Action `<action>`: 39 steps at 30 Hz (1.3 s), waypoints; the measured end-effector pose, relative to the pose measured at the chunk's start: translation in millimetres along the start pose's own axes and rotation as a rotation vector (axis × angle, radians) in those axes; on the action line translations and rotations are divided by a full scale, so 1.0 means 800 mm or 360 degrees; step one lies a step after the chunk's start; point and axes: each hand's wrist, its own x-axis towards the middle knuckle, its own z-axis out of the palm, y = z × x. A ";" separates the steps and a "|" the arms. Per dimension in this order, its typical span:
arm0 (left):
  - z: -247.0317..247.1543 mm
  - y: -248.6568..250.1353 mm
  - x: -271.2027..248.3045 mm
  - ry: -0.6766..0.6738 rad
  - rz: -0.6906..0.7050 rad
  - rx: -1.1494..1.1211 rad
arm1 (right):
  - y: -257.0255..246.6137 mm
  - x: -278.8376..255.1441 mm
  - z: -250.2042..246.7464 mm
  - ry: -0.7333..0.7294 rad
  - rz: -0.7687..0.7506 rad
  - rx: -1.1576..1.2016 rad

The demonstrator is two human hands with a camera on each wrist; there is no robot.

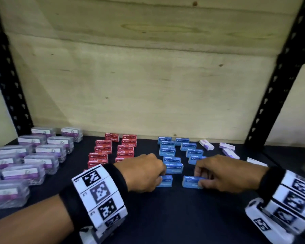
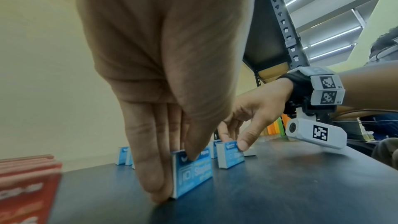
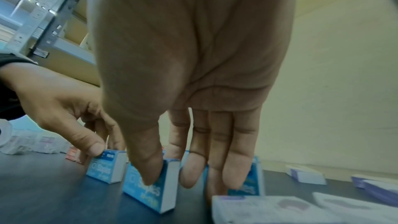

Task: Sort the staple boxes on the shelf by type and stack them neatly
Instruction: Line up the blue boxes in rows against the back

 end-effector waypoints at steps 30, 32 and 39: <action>-0.002 0.008 0.022 -0.0015 -0.0001 0.0117 | 0.038 -0.018 -0.011 -0.0115 0.0083 0.0116; -0.003 0.009 0.022 -0.0011 0.0004 0.0114 | 0.038 -0.016 -0.012 -0.0126 0.0088 0.0130; -0.002 0.006 0.022 0.0006 -0.0002 0.0071 | 0.036 -0.014 -0.014 -0.0144 0.0124 0.0132</action>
